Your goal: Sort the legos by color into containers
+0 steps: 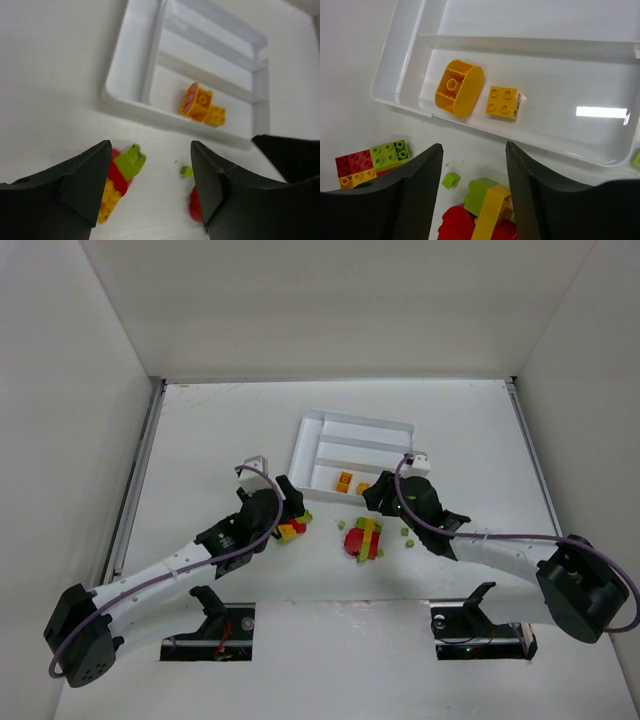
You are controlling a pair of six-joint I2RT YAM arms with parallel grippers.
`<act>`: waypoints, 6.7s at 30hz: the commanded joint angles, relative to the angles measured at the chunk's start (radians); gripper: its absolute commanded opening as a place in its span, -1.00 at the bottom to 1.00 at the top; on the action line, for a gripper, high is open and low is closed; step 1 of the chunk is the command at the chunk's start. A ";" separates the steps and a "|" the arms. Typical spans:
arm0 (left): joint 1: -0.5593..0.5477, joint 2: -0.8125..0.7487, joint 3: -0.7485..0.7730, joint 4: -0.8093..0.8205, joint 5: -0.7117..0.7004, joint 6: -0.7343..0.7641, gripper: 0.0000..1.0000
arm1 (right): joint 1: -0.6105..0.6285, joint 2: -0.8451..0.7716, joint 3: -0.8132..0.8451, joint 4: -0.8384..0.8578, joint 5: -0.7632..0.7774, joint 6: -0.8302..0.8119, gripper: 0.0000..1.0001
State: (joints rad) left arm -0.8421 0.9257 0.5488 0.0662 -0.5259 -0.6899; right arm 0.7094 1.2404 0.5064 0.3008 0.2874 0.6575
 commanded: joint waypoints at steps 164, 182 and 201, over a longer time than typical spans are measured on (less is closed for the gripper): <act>0.001 -0.117 -0.274 0.579 0.213 -0.425 0.28 | 0.084 0.077 0.127 0.326 -0.451 0.338 -0.08; 0.018 -0.064 -0.306 0.744 0.227 -0.456 -0.18 | 0.077 0.234 0.104 0.606 -0.557 0.562 -0.08; 0.044 -0.099 -0.332 0.802 0.159 -0.442 -0.71 | 0.023 0.203 0.032 0.652 -0.570 0.570 -0.08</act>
State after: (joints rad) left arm -0.8162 0.8707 0.2344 0.7788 -0.3458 -1.1316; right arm 0.7578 1.4769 0.5629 0.8959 -0.2562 1.2278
